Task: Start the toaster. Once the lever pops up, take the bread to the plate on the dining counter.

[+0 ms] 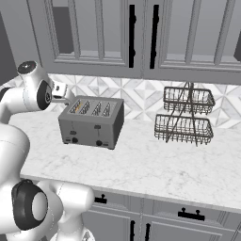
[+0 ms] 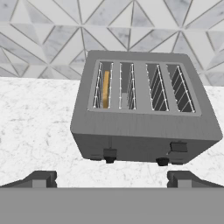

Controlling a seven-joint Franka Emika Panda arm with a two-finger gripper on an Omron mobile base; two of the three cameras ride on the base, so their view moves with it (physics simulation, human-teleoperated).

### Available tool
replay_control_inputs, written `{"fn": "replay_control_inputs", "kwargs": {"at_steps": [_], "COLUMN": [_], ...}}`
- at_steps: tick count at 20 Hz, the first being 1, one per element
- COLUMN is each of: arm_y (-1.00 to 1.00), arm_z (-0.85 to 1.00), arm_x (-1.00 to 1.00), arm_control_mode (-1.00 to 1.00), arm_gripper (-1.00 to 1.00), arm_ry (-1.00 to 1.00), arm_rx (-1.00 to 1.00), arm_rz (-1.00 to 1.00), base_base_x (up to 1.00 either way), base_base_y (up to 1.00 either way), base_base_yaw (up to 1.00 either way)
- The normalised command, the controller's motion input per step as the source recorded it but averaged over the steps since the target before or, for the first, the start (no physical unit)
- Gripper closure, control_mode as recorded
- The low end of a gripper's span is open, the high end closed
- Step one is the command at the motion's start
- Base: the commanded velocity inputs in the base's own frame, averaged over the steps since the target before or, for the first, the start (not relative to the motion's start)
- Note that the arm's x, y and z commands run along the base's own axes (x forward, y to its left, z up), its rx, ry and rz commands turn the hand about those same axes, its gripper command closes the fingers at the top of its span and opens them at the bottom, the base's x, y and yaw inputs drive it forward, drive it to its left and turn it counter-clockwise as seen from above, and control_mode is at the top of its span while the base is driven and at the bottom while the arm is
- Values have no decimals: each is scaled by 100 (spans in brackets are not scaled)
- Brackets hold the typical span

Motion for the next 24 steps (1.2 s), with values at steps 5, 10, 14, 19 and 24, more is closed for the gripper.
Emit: {"fn": "replay_control_inputs", "kwargs": {"at_steps": [5,10,14,19,24], "arm_y": [0,0,0,0,0], "arm_z": [0,0,0,0,0], "arm_x": [0,0,0,0,0], "arm_control_mode": [-100,-100,-100,-100,-100], "arm_gripper": [-100,-100,-100,-100,-100], "arm_ry": [0,0,0,0,0], "arm_rx": [0,0,0,0,0], "arm_rz": [0,0,0,0,0], "base_base_x": [0,0,0,0,0], "base_base_y": [0,0,0,0,0], "base_base_yaw": [0,0,0,0,0]}}
